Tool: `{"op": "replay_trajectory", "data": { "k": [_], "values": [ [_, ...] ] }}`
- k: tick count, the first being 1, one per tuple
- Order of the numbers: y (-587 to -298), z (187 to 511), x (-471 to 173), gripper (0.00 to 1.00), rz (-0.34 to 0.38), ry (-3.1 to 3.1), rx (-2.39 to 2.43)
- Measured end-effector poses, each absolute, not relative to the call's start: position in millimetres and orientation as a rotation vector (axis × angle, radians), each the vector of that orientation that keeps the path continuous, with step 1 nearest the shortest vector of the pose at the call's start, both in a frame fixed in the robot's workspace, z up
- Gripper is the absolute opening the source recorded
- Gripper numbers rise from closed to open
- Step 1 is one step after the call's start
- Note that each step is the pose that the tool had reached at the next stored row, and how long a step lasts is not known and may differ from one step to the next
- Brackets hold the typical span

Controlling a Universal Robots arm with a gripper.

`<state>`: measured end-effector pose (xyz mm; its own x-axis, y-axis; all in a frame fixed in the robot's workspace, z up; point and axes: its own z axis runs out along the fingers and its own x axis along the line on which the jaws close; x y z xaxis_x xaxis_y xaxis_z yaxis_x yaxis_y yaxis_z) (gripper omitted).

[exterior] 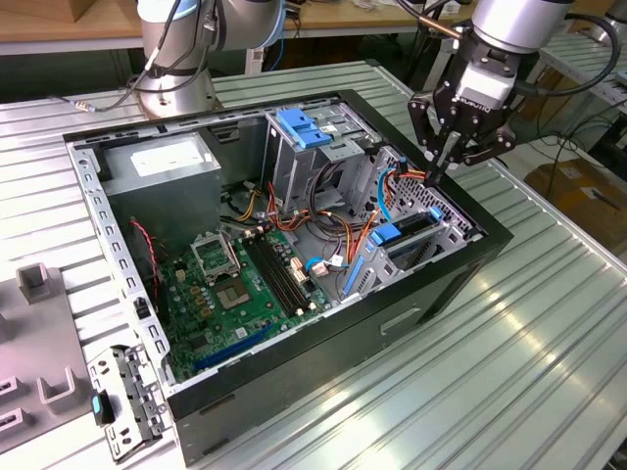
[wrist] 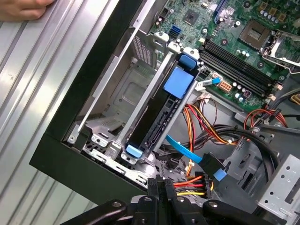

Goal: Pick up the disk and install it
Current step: 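Insert the first disk wire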

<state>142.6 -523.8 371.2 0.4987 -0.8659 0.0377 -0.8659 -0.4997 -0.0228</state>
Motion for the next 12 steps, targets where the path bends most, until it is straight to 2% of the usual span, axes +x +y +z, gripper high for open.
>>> {"op": "replay_trajectory", "data": {
  "k": [12],
  "values": [
    [-523.8,371.0,142.4,0.17,-0.069,1.790,-2.584]
  ]
}}
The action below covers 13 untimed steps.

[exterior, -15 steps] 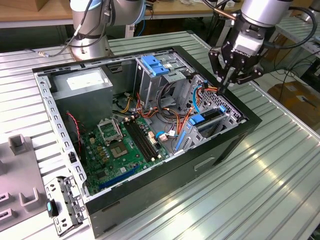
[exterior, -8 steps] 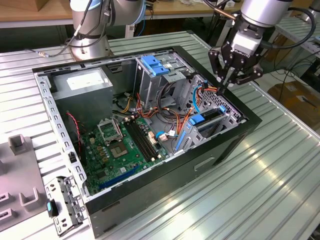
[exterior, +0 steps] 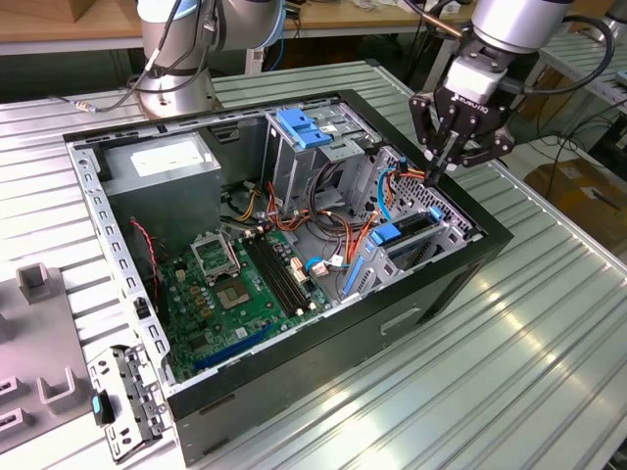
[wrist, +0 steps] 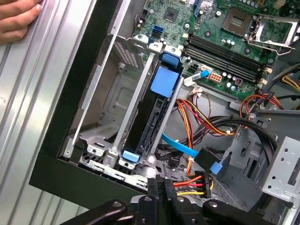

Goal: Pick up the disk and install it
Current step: 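Insert the first disk wire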

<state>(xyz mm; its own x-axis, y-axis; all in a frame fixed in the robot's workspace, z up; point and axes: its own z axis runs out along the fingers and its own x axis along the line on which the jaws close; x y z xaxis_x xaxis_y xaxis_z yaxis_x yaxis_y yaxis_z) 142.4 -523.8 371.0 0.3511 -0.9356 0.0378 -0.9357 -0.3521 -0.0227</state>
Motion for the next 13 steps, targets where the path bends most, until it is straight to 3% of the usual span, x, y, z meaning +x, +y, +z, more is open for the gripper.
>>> {"op": "replay_trajectory", "data": {
  "k": [13],
  "values": [
    [-523.8,370.8,134.0,0.17,0.069,-1.823,2.553]
  ]
}}
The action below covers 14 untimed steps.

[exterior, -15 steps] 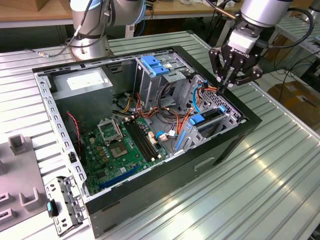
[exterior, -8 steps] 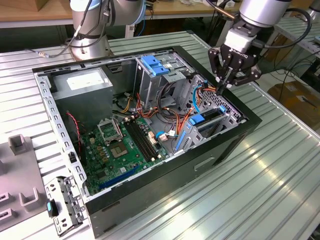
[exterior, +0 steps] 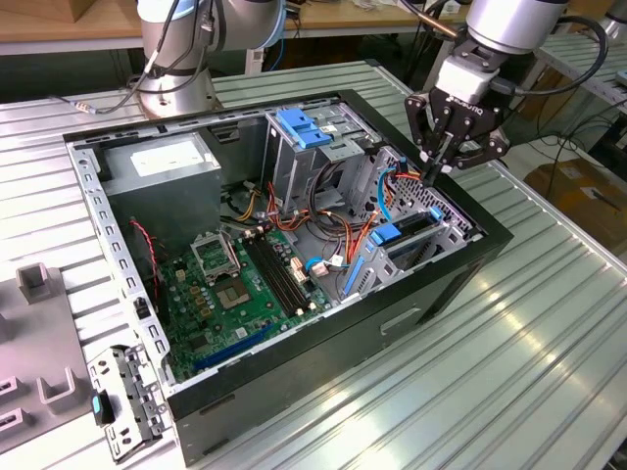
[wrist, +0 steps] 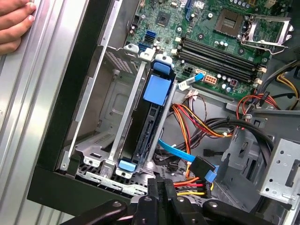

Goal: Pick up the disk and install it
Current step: 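Insert the first disk wire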

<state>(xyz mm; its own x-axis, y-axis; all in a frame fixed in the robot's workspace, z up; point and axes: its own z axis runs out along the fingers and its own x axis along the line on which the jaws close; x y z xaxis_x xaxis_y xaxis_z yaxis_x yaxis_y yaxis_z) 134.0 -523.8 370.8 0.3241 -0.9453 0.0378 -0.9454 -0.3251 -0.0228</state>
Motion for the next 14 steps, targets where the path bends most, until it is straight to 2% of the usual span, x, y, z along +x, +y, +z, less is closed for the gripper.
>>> {"op": "replay_trajectory", "data": {
  "k": [14],
  "values": [
    [-523.7,370.5,130.8,0.17,0.068,-1.972,2.437]
  ]
}}
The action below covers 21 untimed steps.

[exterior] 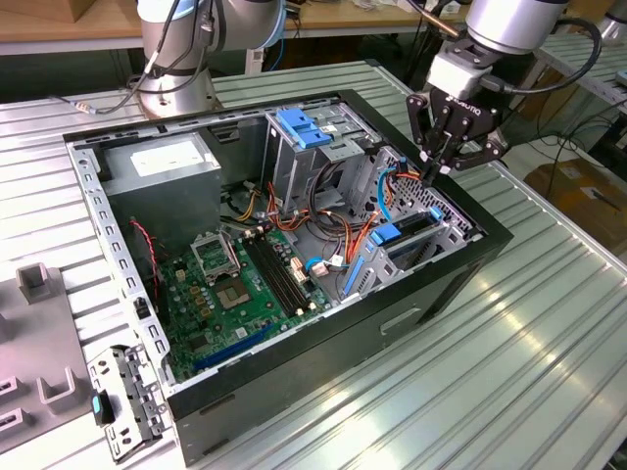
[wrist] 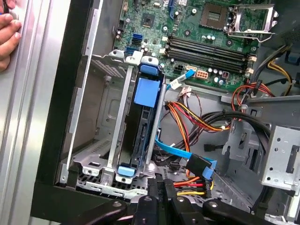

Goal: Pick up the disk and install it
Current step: 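Insert the first disk wire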

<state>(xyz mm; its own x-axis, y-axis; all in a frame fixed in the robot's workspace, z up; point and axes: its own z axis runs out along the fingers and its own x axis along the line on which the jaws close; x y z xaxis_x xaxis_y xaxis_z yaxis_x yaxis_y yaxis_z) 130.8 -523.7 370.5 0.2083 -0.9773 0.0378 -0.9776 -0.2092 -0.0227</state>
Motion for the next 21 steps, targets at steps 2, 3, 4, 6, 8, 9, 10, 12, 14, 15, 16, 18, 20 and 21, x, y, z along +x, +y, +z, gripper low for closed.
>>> {"op": "replay_trajectory", "data": {
  "k": [2,3,4,6,8,9,10,12,14,15,16,18,20,21],
  "values": [
    [-523.9,370.4,127.1,0.17,0.069,-1.977,2.432],
    [-523.9,370.3,127.1,0.17,0.068,-1.988,2.424],
    [-523.8,370.1,127.0,0.17,0.068,-2.009,2.405],
    [-523.8,369.9,127.0,0.17,0.068,-2.043,2.376],
    [-523.8,369.5,127.0,0.17,0.068,-2.088,2.335],
    [-523.8,369.1,127.0,0.17,0.068,-2.118,2.308],
    [-523.8,368.9,127.0,0.17,0.068,-2.137,2.290],
    [-523.8,368.5,127.0,0.17,0.067,-2.183,2.245],
    [-523.8,368.5,127.0,0.17,0.067,-2.192,2.235],
    [-523.8,368.5,127.0,0.17,0.067,-2.192,2.235],
    [-523.8,368.5,127.0,0.17,0.067,-2.192,2.235],
    [-523.8,368.4,127.0,0.17,0.067,-2.192,2.235],
    [-524.0,368.4,127.0,0.17,0.067,-2.192,2.235],
    [-524.4,368.4,126.9,0.17,0.067,-2.193,2.235]
  ]
}}
